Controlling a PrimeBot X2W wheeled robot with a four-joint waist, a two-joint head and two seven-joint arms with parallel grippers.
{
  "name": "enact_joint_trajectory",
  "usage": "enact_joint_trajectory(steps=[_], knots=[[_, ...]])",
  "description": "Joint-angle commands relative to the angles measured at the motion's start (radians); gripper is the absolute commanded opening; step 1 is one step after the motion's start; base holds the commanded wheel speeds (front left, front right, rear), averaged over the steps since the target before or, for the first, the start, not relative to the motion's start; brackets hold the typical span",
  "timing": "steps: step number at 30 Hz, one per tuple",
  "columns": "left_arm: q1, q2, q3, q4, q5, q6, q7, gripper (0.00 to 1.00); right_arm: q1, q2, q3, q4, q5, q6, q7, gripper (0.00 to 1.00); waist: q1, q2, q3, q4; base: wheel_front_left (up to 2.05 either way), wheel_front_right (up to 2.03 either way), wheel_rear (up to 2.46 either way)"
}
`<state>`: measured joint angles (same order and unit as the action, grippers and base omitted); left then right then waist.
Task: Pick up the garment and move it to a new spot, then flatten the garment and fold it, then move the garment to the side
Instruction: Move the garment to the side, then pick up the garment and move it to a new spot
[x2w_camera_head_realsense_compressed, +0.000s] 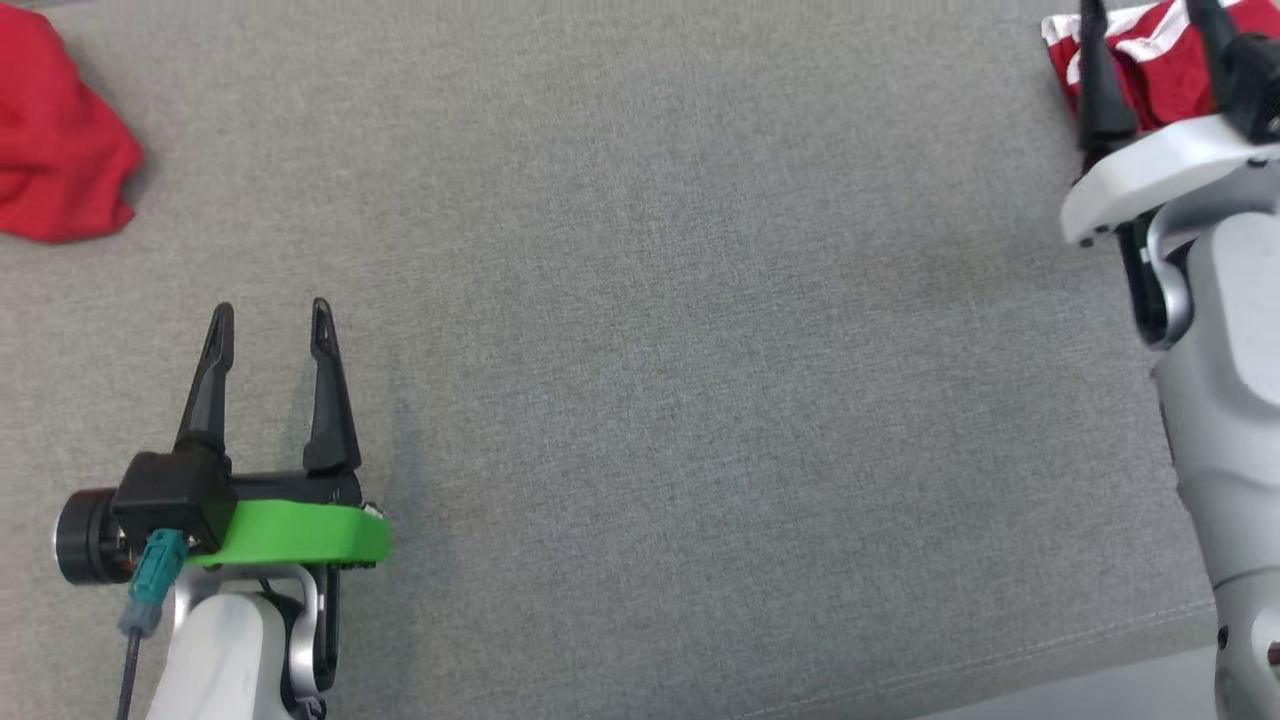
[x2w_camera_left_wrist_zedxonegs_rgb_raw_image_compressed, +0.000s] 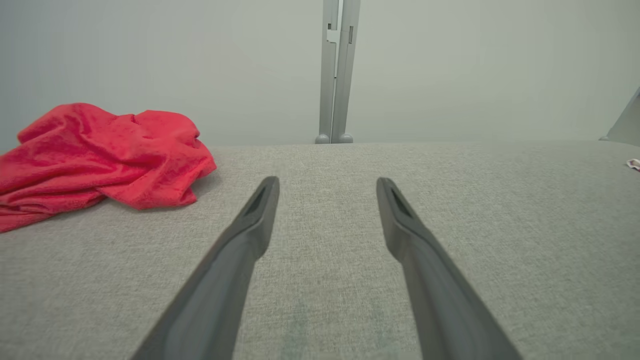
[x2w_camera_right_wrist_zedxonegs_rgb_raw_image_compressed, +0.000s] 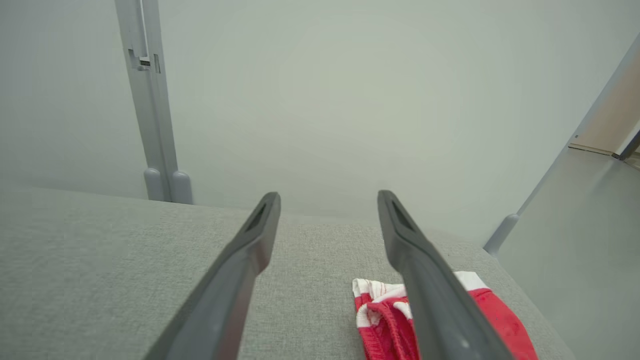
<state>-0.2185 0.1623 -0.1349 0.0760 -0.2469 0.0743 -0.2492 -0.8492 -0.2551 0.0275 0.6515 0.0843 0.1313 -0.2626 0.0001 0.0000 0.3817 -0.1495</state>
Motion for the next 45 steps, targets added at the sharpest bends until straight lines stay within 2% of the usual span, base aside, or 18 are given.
enact_joint_trajectory(steps=[1,7,16,22,28,45], knots=[[0.025,-0.009,0.009,0.014,-0.011,0.004,-0.008,1.00,0.045,0.006,0.020,-0.021,0.023,-0.001,-0.003,1.00,-0.0001,0.0000,-0.109,0.033,0.00,0.00,0.00],[0.085,-0.037,0.027,0.080,-0.037,0.005,-0.016,1.00,0.211,0.052,0.083,-0.119,0.102,-0.001,-0.003,1.00,-0.0001,0.0000,-0.210,0.068,0.00,0.00,0.00],[0.180,-0.059,0.041,0.146,-0.042,0.005,-0.016,1.00,0.517,0.163,0.019,-0.300,0.133,-0.001,-0.003,1.00,-0.0001,0.0000,-0.323,0.104,0.00,0.00,0.00],[0.233,-0.071,0.028,0.164,-0.030,-0.006,-0.016,1.00,0.671,0.197,0.037,-0.355,0.132,-0.001,-0.003,1.00,-0.0001,0.0000,-0.374,0.115,0.00,0.00,0.00],[0.246,-0.081,0.020,0.179,-0.025,-0.004,-0.015,1.00,0.726,0.204,0.063,-0.376,0.145,-0.001,-0.003,1.00,-0.0001,0.0000,-0.392,0.120,0.00,0.00,0.00],[0.244,-0.090,0.030,0.172,-0.022,-0.014,-0.015,1.00,0.715,0.204,0.089,-0.342,0.149,-0.001,-0.003,1.00,-0.0001,0.0000,-0.396,0.118,0.00,0.00,0.00]])
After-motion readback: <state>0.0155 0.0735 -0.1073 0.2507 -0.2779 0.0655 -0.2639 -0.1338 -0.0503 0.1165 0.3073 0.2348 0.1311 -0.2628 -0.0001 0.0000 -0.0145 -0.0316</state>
